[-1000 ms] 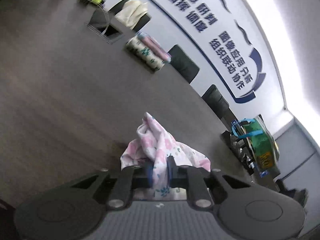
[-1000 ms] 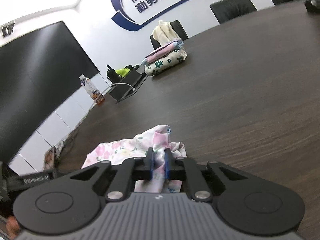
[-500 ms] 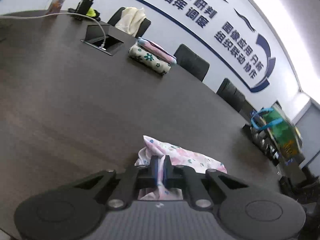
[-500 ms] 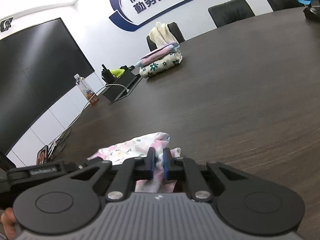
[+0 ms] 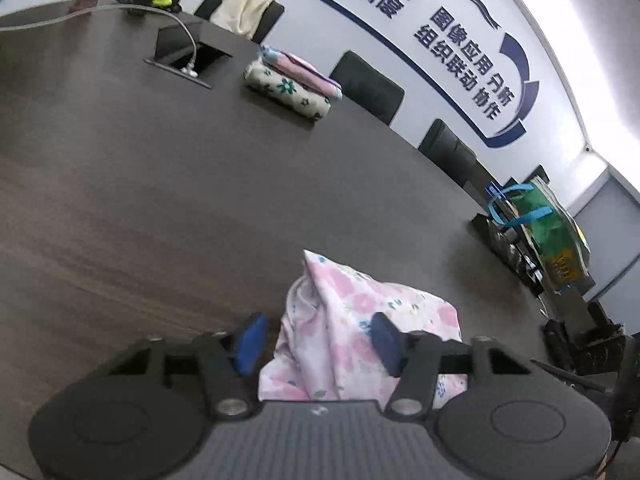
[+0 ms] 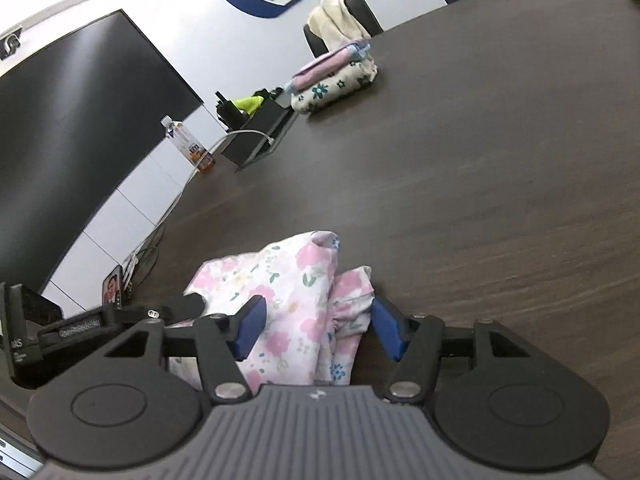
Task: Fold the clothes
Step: 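Grasp the folded dress bundle with both grippers and compress it, then carry the pink floral dress bundle with both grippers toward the folded clothes stack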
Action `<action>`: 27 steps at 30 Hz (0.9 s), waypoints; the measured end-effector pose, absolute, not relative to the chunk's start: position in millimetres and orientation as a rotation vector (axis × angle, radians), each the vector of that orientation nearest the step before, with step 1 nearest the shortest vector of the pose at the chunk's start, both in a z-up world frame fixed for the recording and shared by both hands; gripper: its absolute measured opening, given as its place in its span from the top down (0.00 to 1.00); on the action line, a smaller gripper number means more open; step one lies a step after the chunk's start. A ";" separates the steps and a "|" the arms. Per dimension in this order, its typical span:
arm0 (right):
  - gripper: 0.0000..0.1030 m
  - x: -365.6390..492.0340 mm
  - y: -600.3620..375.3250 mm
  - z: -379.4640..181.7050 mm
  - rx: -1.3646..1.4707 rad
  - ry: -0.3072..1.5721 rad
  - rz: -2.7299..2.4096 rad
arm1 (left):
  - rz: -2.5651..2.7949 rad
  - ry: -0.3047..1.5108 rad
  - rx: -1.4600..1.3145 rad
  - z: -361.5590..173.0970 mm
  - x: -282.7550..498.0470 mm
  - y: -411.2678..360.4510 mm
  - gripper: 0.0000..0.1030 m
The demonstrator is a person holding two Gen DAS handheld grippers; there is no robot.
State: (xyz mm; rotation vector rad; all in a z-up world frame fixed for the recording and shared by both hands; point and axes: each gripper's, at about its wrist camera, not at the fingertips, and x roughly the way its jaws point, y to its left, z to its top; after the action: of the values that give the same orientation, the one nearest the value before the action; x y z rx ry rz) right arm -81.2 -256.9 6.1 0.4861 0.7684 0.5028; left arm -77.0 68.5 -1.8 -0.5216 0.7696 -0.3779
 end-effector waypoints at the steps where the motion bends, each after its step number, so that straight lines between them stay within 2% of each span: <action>1: 0.43 -80.7 -256.5 6.3 0.485 0.768 0.503 | -0.388 0.779 -0.528 -3.1 -74.8 68.6 0.60; 2: 0.48 -79.7 -256.0 6.2 0.486 0.771 0.504 | -0.397 0.789 -0.535 -4.5 -72.7 68.8 0.63; 3: 0.52 -78.8 -255.6 5.9 0.488 0.775 0.506 | -0.403 0.795 -0.536 -5.4 -71.2 69.0 0.72; 5: 0.68 -77.7 -254.4 4.8 0.485 0.783 0.525 | -0.424 0.805 -0.560 -8.3 -68.2 71.0 0.87; 8: 0.85 -74.0 -252.0 3.2 0.508 0.793 0.563 | -0.445 0.775 -0.579 -6.8 -67.2 72.4 0.94; 10: 0.88 -71.5 -252.0 3.6 0.539 0.791 0.589 | -0.456 0.747 -0.604 -1.8 -65.6 77.6 0.95; 16: 0.89 -58.3 -262.6 19.0 0.658 0.722 0.672 | -0.499 0.677 -0.668 26.9 -43.6 93.1 0.96; 27: 0.89 33.2 -258.0 95.8 0.587 0.558 0.710 | -0.518 0.547 -0.597 104.5 47.8 92.2 0.96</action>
State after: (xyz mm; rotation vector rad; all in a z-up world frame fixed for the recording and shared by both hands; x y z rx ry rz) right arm 33.2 -258.0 95.8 0.5868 0.5577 0.7095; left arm 47.8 92.2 104.5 -0.5972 0.5465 -0.5179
